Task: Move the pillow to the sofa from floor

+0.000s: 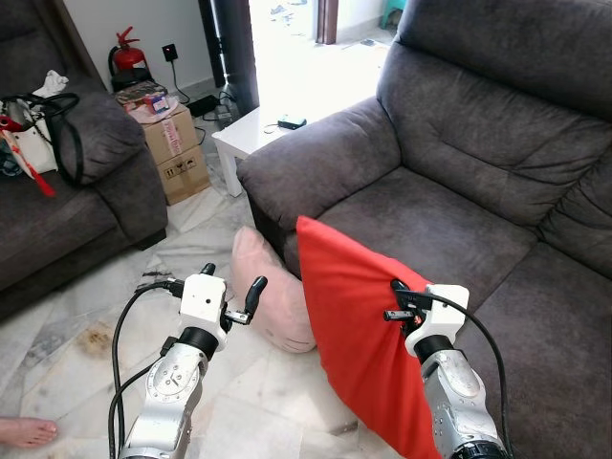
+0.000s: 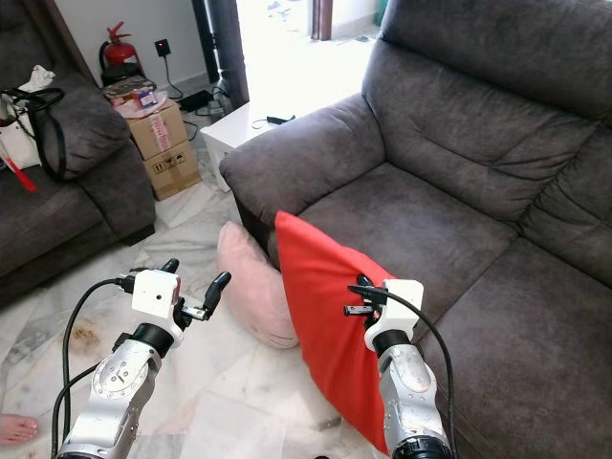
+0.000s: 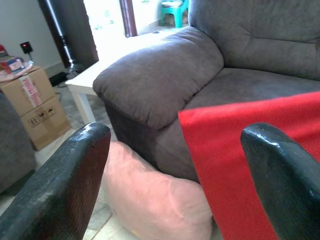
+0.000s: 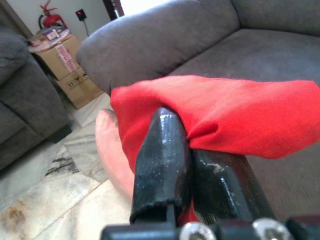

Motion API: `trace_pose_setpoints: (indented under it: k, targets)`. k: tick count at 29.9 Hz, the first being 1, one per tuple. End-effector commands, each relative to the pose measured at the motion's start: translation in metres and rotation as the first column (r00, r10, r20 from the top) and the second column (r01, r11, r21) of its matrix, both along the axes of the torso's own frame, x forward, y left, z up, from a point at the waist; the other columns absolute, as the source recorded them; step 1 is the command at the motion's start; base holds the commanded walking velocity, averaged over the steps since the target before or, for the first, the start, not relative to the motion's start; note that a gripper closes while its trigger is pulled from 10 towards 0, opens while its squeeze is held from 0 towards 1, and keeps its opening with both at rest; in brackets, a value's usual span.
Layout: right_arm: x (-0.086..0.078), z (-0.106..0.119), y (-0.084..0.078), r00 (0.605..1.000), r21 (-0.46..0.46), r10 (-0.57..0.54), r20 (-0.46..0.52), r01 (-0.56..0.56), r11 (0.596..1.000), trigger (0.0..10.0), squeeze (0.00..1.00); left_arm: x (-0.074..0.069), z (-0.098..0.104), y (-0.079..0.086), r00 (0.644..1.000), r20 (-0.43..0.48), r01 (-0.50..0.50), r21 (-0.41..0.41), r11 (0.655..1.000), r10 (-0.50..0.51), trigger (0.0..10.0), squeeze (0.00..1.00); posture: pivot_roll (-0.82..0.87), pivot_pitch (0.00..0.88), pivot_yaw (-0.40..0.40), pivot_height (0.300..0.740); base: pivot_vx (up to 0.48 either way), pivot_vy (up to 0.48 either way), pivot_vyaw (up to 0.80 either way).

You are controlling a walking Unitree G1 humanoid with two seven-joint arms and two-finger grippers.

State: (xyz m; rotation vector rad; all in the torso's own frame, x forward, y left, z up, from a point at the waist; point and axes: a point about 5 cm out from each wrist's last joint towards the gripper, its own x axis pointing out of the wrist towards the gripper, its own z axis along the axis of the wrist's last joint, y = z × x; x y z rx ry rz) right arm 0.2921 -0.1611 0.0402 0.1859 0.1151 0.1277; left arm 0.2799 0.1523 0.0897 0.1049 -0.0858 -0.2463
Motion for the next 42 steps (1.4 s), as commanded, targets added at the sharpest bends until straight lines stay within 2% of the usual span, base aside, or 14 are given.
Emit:
trace_pose_setpoints:
  k: [1,17,21,42]
  targets:
    - [0.0134,0.0248,-0.0018,0.993,-0.012,-0.006,0.122,0.008,1.000,10.0,0.00,-0.0002,-0.0038,0.0034,1.000,-0.021,-0.004,0.006,1.000,0.004,10.0,0.00,0.06,0.095,0.021,0.740,0.000,0.000,-0.76]
    - [0.0124,0.0227,-0.0030,0.993,-0.013,-0.020,0.114,0.021,1.000,10.0,0.00,-0.0001,-0.0068,0.0029,0.999,-0.042,-0.009,-0.001,1.000,0.009,10.0,0.00,0.06,0.096,0.021,0.740,0.000,0.000,-0.76]
    - [0.0129,0.0231,-0.0034,0.993,-0.012,-0.022,0.115,0.024,1.000,10.0,0.00,0.0000,-0.0067,0.0034,0.999,-0.040,-0.012,0.002,1.000,0.012,10.0,0.00,0.06,0.095,0.021,0.740,0.000,0.463,-0.75]
    - [0.0140,0.0232,-0.0018,0.993,-0.013,-0.022,0.117,0.024,1.000,10.0,0.00,-0.0006,-0.0076,0.0035,0.999,-0.041,-0.002,0.004,1.000,0.002,10.0,0.00,0.06,0.073,0.031,0.740,0.000,0.000,-0.75]
